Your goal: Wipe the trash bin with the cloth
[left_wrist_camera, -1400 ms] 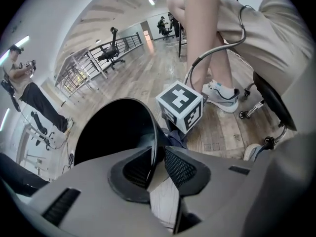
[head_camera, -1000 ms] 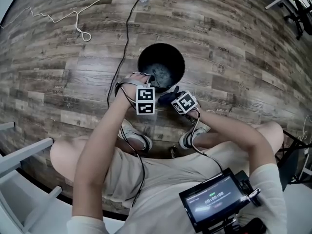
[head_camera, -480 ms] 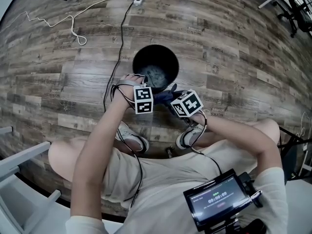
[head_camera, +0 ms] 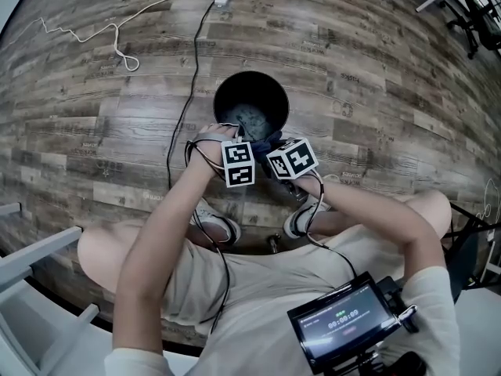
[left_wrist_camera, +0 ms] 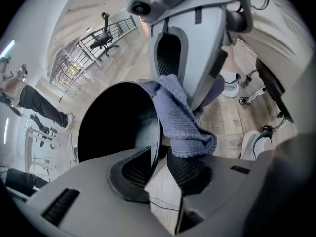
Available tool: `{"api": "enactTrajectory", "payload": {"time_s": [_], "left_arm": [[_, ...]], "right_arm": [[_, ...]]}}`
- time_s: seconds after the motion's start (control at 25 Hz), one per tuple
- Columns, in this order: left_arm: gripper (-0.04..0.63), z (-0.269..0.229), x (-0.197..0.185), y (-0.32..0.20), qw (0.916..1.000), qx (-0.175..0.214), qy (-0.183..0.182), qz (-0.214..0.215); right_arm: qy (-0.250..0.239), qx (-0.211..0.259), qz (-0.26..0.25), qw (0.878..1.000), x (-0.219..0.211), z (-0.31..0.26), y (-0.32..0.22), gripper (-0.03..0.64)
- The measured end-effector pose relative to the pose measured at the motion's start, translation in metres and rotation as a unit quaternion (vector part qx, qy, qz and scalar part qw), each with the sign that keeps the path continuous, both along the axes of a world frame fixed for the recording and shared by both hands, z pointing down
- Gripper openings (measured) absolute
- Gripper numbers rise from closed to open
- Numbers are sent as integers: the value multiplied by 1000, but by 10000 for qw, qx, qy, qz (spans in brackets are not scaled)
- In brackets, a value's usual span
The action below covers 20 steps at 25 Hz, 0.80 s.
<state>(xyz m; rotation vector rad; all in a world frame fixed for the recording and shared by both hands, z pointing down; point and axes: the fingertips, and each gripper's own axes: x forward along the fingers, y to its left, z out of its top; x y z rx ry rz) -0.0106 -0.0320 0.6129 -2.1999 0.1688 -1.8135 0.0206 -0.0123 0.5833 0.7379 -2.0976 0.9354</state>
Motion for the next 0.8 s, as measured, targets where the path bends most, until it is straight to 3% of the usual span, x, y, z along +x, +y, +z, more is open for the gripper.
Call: {"api": "enactTrajectory", "payload": {"time_s": [0.32, 0.8], "left_arm": [[101, -5, 2, 0, 9985, 110, 322, 423], [89, -8, 12, -4, 9975, 260, 521, 399]], "right_arm": [[31, -170, 291, 9994, -1, 36, -7, 77], [351, -121, 470, 9982, 2, 129, -18, 75]]}}
